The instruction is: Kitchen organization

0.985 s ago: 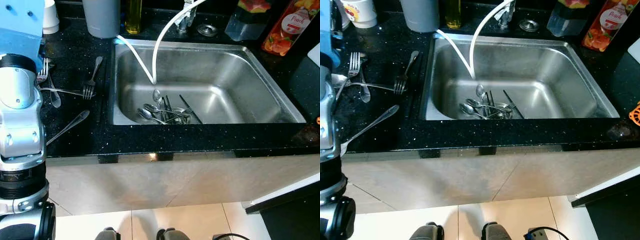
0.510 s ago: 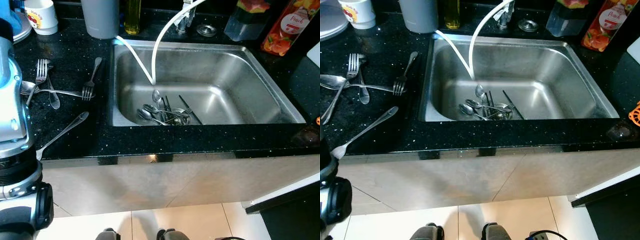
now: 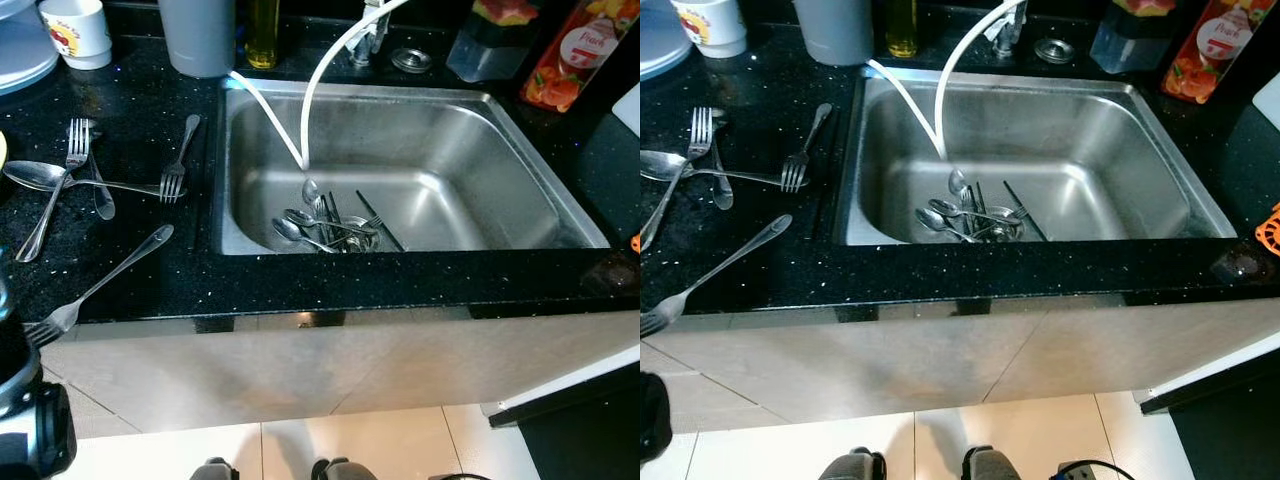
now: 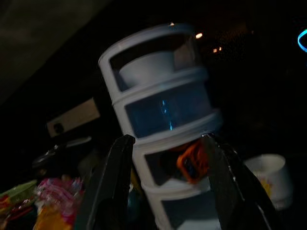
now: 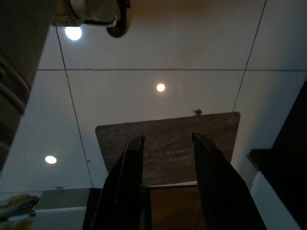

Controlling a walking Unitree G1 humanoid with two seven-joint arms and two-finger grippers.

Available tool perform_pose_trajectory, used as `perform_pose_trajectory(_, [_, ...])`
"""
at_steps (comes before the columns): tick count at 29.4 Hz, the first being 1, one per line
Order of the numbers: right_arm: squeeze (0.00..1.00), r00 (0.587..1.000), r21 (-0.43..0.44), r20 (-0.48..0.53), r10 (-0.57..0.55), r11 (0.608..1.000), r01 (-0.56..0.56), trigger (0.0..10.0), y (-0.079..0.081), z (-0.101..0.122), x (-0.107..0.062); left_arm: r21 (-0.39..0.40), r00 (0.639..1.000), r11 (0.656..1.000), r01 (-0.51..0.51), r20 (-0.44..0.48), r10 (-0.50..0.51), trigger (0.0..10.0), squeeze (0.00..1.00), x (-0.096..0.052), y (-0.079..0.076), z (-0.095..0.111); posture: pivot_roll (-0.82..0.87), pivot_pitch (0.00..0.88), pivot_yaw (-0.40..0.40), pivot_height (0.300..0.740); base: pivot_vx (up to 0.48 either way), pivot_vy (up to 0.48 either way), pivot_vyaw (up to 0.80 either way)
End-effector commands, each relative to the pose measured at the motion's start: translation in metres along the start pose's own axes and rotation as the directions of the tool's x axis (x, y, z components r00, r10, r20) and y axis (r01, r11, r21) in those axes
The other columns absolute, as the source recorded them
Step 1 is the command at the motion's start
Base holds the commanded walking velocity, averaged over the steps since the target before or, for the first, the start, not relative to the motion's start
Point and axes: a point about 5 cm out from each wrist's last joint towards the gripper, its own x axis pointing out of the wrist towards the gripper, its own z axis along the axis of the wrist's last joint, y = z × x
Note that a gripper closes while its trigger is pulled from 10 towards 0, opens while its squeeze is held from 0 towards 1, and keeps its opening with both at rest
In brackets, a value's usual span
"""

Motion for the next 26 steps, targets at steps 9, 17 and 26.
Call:
perform_pose_trajectory(9, [0.0, 1.0, -0.006, -0.02, -0.002, 1.0, 0.002, 10.0, -0.003, -0.003, -0.001, 0.046, 1.0, 0.999, -0.001, -0.005, 0.002, 10.0, 0.0, -0.011, 0.005, 0.006, 0.17, 0.143, -0.082, 0.74, -0.247, 0.0, 0.0])
perform_pose_trajectory(17, [0.0, 1.0, -0.004, -0.016, 0.001, 1.0, -0.001, 10.0, -0.002, 0.0, 0.0, 0.022, 0.999, 0.999, 0.033, -0.022, -0.033, 10.0, 0.0, -0.017, -0.004, 0.006, 0.17, 0.143, -0.083, 0.74, -0.311, 0.0, 0.0])
perform_pose_trajectory(26, [0.0, 1.0, -0.004, -0.017, 0.002, 1.0, -0.002, 10.0, -0.003, 0.0, 0.0, -0.075, 0.993, 0.994, 0.077, -0.081, -0.083, 10.0, 0.0, -0.031, -0.016, 0.0, 0.17, 0.15, -0.088, 0.74, -0.06, 0.0, 0.0])
